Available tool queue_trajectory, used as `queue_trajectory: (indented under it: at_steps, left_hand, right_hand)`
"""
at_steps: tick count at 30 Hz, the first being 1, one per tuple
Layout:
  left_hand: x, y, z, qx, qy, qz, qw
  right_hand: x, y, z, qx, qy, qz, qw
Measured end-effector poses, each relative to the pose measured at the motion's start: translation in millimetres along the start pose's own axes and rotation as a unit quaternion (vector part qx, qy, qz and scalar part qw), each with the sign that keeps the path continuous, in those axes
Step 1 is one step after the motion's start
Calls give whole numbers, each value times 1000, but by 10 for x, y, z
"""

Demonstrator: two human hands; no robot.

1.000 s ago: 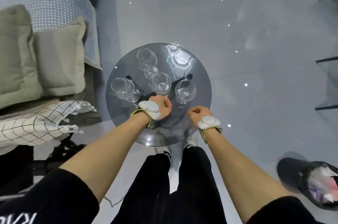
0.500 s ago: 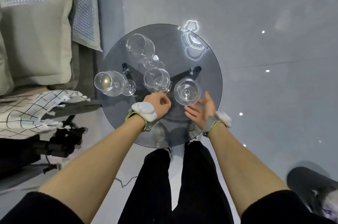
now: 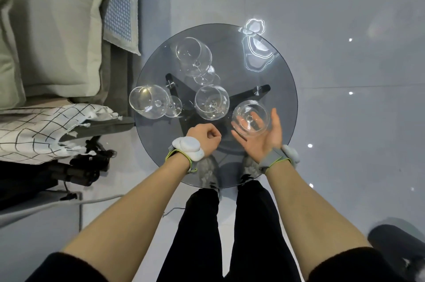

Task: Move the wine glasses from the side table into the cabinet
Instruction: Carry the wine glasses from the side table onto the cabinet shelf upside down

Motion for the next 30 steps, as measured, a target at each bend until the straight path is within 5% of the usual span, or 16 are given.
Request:
queue_trajectory:
  at_steps: [4, 7, 13, 17, 19, 30]
  left_hand:
    - [4, 29, 117, 10, -25, 0, 1000]
    - [58, 49, 277, 58, -175, -24, 983]
    - [-82, 198, 543, 220, -457, 4, 862]
    - [-305, 402, 533, 225, -623, 30, 748]
    - [-367, 523, 483, 211, -662, 41, 718]
    - [-378, 701, 135, 159, -692, 116, 695]
  right_hand:
    - [-21, -30, 1, 0, -5, -8, 1000]
    - [-30, -63, -25, 1, -3, -8, 1000]
    - [-70, -75, 91, 13, -2, -11, 1000]
    - [-64, -45, 206, 12, -24, -19, 999]
    - [-68, -39, 236, 9, -35, -22, 999]
    - [-158, -98, 253, -6, -49, -13, 999]
Point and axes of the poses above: each hand's wrist, its own y-axis towards the middle knuckle, its own x-axis out of the back of the hand, z = x × y, the point moved 10 cm from there along y, towards the middle knuckle
